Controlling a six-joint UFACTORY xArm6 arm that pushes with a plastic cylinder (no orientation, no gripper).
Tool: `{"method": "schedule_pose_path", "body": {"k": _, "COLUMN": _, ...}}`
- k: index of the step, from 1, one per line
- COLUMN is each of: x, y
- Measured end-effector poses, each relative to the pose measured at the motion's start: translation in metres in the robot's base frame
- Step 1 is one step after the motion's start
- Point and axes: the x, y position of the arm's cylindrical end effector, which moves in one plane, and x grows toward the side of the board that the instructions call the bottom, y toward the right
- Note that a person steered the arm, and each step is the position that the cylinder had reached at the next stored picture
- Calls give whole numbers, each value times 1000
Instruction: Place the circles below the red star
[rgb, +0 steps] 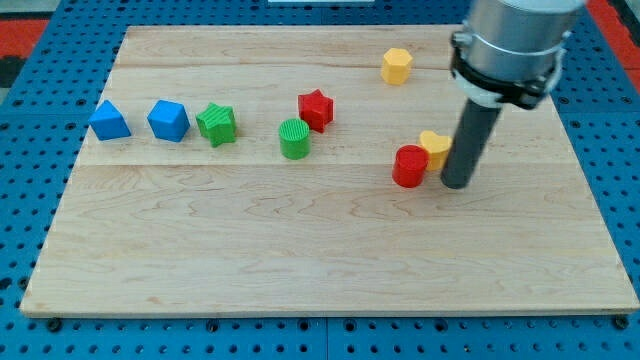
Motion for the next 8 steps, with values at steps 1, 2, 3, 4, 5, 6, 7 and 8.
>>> {"method": "schedule_pose_path", "body": {"k": 1, "x": -14, "y": -46}}
{"method": "schedule_pose_path", "body": {"k": 2, "x": -16, "y": -76}}
{"method": "schedule_pose_path", "body": {"k": 3, "x": -27, "y": -85}}
{"method": "schedule_pose_path", "body": {"k": 4, "x": -53, "y": -100}}
{"method": "schedule_pose_path", "body": {"k": 5, "x": -63, "y": -84}}
{"method": "schedule_pose_path", "body": {"k": 6, "x": -76, "y": -99}}
{"method": "schedule_pose_path", "body": {"k": 7, "x": -76, "y": -121}}
{"method": "schedule_pose_path", "body": {"k": 8, "x": -47, "y": -142}}
